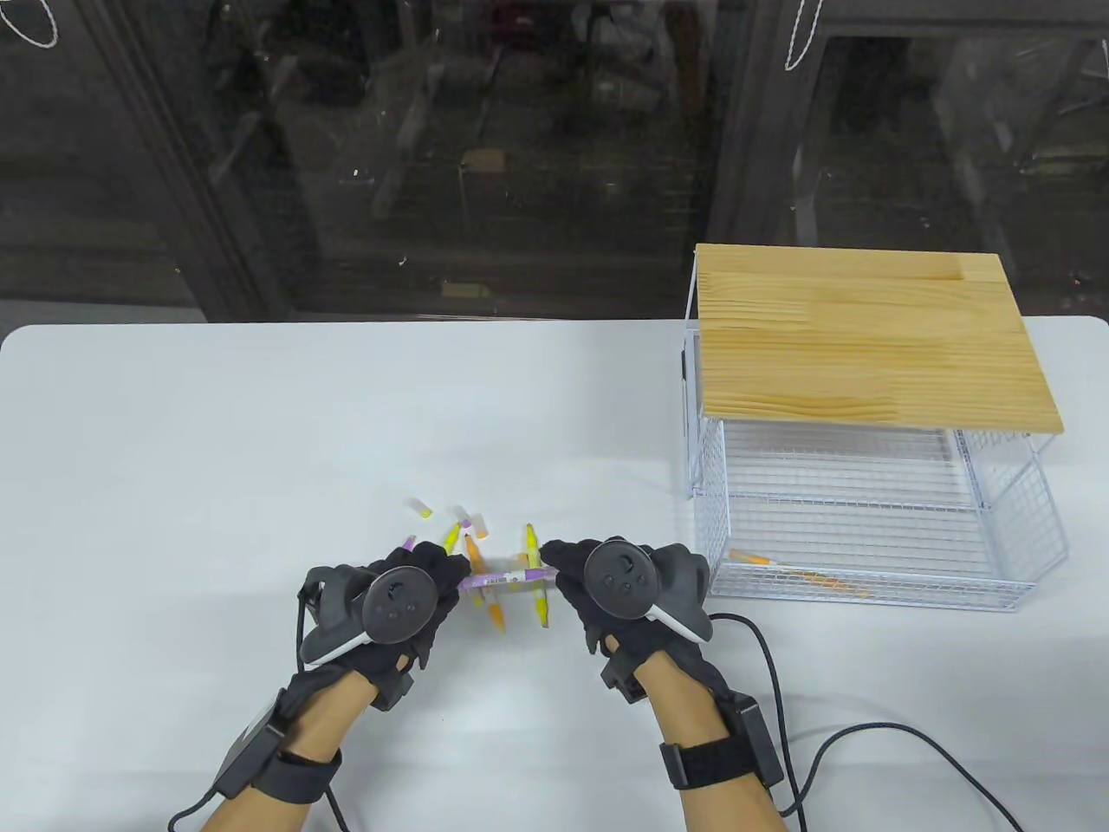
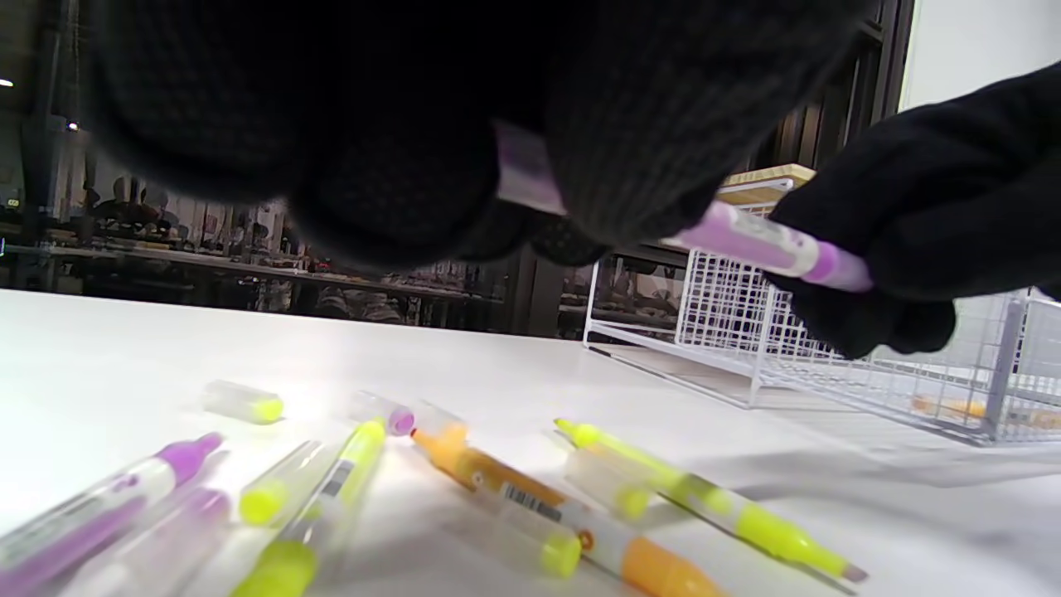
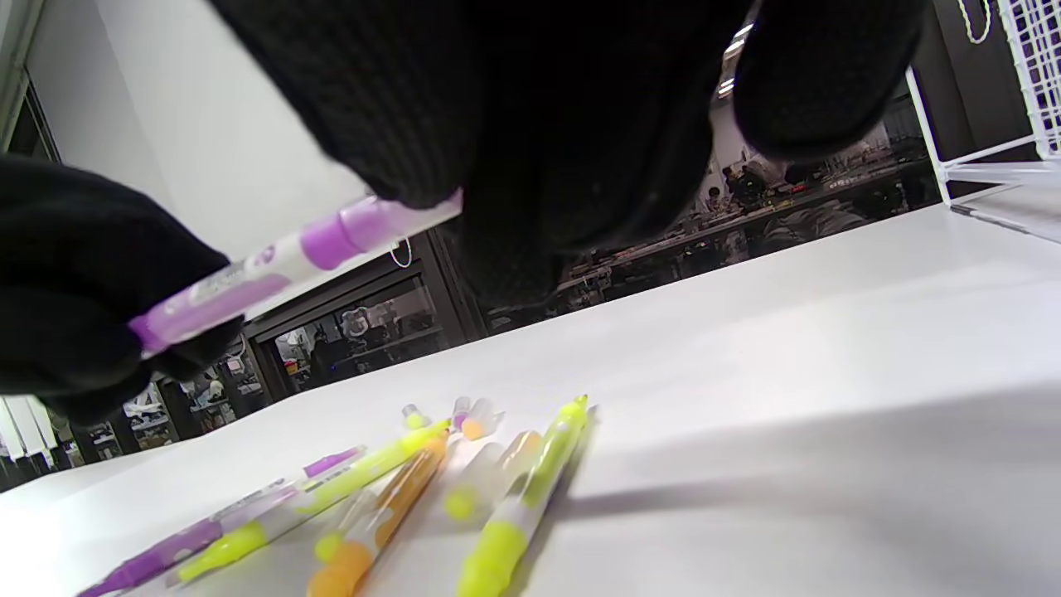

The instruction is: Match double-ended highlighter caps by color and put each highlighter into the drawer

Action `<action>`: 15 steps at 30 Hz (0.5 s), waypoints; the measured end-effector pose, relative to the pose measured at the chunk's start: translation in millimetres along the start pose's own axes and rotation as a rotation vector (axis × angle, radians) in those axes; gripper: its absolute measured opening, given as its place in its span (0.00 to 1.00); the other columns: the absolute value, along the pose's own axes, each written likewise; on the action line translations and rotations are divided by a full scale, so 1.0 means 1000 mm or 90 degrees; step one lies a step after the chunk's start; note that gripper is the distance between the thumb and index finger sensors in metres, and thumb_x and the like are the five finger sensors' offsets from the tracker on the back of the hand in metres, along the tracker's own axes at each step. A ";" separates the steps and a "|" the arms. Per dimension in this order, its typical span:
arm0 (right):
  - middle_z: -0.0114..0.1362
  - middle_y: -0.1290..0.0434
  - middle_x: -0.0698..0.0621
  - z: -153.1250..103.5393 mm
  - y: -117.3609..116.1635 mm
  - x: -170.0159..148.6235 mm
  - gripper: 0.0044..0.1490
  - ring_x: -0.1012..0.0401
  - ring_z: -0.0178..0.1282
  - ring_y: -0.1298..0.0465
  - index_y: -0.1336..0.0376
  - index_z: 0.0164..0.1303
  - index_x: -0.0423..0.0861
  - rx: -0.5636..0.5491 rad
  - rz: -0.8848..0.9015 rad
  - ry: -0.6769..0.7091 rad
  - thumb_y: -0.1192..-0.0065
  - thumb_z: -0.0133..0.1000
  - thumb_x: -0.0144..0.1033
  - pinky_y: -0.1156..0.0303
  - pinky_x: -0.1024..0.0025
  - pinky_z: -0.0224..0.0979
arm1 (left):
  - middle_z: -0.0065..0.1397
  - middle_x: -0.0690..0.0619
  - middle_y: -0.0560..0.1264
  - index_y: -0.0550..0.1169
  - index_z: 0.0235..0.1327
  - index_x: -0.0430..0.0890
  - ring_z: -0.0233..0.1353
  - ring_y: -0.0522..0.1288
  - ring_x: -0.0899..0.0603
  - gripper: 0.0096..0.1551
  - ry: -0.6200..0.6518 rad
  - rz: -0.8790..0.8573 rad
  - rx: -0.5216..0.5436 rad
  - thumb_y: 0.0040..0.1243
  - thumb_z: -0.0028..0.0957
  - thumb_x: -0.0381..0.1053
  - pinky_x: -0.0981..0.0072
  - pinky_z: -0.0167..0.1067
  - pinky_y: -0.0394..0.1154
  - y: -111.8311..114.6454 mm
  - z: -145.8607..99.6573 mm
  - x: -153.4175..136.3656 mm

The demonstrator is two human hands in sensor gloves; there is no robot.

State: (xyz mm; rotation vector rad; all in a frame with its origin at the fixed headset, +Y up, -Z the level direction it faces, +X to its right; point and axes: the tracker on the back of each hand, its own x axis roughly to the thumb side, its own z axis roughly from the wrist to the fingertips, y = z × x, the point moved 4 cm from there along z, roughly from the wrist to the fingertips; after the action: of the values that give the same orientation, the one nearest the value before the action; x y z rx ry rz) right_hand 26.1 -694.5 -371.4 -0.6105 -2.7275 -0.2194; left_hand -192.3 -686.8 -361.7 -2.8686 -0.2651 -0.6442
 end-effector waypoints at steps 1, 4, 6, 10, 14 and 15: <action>0.58 0.16 0.51 0.000 -0.002 0.001 0.27 0.54 0.50 0.18 0.26 0.60 0.54 0.003 -0.006 0.004 0.28 0.48 0.36 0.28 0.43 0.64 | 0.58 0.49 0.84 0.89 0.52 0.49 0.43 0.86 0.43 0.25 0.000 0.001 0.000 0.72 0.39 0.47 0.48 0.43 0.85 -0.001 0.000 0.001; 0.57 0.15 0.50 -0.001 -0.002 0.009 0.27 0.54 0.49 0.18 0.25 0.60 0.53 -0.010 -0.028 0.021 0.28 0.48 0.36 0.28 0.44 0.64 | 0.58 0.50 0.85 0.89 0.51 0.49 0.43 0.87 0.42 0.25 -0.003 0.016 0.001 0.73 0.39 0.47 0.48 0.43 0.85 -0.002 -0.001 0.001; 0.57 0.15 0.50 -0.002 0.001 0.012 0.27 0.54 0.49 0.18 0.25 0.59 0.54 -0.027 -0.034 0.029 0.28 0.48 0.35 0.27 0.45 0.64 | 0.58 0.48 0.85 0.89 0.51 0.49 0.42 0.87 0.41 0.24 -0.002 0.003 -0.002 0.73 0.39 0.46 0.47 0.42 0.85 -0.002 0.000 0.000; 0.58 0.16 0.51 -0.003 0.009 0.013 0.27 0.54 0.50 0.18 0.26 0.60 0.55 -0.037 -0.031 0.028 0.29 0.49 0.36 0.28 0.44 0.64 | 0.59 0.50 0.84 0.89 0.52 0.49 0.43 0.87 0.42 0.25 0.001 -0.010 0.013 0.73 0.39 0.47 0.48 0.43 0.85 -0.006 -0.001 -0.001; 0.58 0.17 0.53 -0.003 0.010 0.010 0.27 0.53 0.51 0.19 0.27 0.61 0.56 -0.021 0.007 0.027 0.28 0.49 0.41 0.29 0.42 0.64 | 0.60 0.52 0.84 0.88 0.53 0.53 0.45 0.86 0.43 0.25 -0.023 -0.020 0.019 0.72 0.40 0.49 0.49 0.45 0.84 -0.011 -0.001 -0.010; 0.58 0.17 0.54 -0.003 0.010 0.010 0.27 0.52 0.52 0.19 0.27 0.61 0.56 -0.025 0.008 0.025 0.28 0.49 0.42 0.30 0.41 0.64 | 0.61 0.53 0.84 0.88 0.53 0.54 0.46 0.85 0.43 0.25 -0.031 -0.032 0.014 0.72 0.40 0.49 0.49 0.45 0.84 -0.010 -0.001 -0.013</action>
State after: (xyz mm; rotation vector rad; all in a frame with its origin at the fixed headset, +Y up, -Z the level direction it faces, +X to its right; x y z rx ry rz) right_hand 23.0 -682.1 -364.4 -0.6279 -2.6859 -0.2789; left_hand -206.7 -679.0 -364.8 -2.8678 -0.3506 -0.5774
